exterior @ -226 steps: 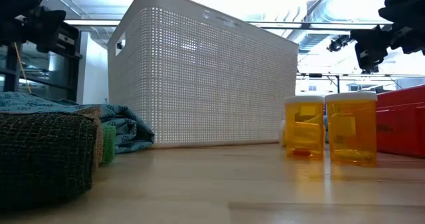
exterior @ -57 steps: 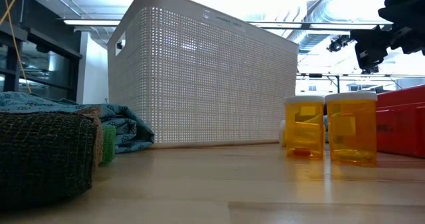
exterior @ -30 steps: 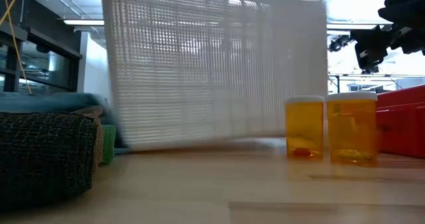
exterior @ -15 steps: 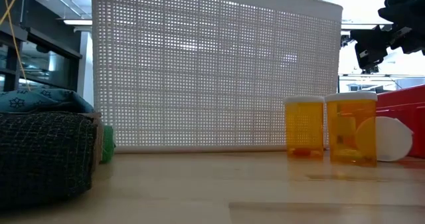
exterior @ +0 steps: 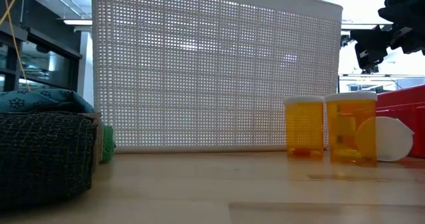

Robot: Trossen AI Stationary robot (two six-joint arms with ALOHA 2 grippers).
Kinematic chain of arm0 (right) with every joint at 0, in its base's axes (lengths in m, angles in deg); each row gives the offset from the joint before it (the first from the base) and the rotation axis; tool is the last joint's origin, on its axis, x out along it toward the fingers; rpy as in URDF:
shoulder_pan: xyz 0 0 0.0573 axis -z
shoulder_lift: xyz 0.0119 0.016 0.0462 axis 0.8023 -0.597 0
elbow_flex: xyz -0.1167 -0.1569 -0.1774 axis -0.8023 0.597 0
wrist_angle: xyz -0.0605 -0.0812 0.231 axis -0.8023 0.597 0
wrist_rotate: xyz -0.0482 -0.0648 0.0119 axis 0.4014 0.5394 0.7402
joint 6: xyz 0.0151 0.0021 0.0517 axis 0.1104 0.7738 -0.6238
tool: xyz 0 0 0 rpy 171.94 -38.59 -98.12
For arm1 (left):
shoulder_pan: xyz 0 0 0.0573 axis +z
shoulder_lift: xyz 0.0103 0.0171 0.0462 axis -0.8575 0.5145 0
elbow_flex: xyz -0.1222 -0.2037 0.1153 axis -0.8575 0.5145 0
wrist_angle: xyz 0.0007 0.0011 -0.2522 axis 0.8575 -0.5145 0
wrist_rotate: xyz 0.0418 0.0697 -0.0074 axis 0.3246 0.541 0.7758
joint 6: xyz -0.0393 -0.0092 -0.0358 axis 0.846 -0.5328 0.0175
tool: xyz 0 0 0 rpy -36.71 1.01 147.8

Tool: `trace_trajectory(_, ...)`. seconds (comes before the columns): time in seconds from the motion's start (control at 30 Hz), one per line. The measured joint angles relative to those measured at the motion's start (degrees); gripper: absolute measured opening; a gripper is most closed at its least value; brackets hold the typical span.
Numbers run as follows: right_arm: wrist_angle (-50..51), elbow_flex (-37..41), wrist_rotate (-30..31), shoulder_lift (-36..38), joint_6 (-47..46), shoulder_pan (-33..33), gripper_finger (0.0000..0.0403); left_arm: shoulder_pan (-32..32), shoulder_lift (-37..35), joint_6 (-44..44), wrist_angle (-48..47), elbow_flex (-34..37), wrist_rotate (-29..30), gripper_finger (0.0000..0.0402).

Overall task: Pick & place medical supplies in basket/bin
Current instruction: Put the black bandage into the black bin

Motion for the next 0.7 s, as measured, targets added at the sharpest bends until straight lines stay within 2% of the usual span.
trace_trajectory(0.3,0.02,0.01,-0.01,0.00,0.00,-0.01,0.0216,0.00,-1.64,-7.89,3.84,-0.04,1.44,0.0146)
trace_trajectory(0.7,0.02,0.02,0.00,0.00,0.00,-0.02,0.0216,-0.69,-1.64,-8.42,3.98,-0.04,1.42,0.0146)
